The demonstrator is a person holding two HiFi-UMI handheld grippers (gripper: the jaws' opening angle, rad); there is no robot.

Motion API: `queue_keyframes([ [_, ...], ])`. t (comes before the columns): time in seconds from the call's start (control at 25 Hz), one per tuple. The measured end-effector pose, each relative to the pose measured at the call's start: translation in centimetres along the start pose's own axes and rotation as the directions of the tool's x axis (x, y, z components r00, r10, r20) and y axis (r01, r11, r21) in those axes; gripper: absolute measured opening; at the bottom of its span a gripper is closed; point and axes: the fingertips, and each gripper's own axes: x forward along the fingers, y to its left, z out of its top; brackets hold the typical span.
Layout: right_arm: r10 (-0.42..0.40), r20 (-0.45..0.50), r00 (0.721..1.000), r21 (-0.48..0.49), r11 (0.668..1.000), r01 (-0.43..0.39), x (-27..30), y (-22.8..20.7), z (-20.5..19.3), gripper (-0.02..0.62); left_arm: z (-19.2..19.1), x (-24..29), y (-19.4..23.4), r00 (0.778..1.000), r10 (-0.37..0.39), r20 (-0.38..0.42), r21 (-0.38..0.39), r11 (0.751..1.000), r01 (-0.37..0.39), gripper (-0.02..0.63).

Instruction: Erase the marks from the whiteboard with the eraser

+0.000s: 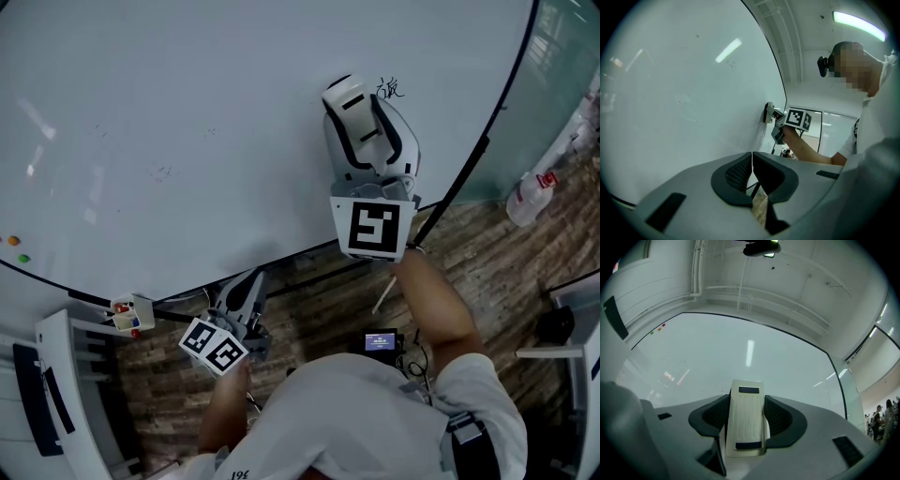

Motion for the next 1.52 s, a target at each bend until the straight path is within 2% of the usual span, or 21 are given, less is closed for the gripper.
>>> queue_keyframes([
  [0.88, -0.08, -0.017, 0.997, 0.021, 0.997, 0.081, -0.1, -6.7, -2.3, 0.252, -0.9, 1.3, -1.1, 1.0, -0.009, -0.007, -0.012, 1.0, 0.009, 0.006],
  [1.28, -0.105, -0.047, 0.993, 0.033, 0.994, 0.107, -0.2, -8.2, -3.0, 0.252, -0.9, 0.7, -1.3, 1.0, 0.0, 0.001, -0.013, 1.0, 0.0, 0.006],
  [1.52, -0.154, -0.088, 0.984, 0.034, 0.987, 0.158, -0.5, -9.9, -4.0, 0.252, -0.7, -0.4, -1.1, 1.0, 0.003, 0.0, -0.012, 1.0, -0.003, 0.006],
])
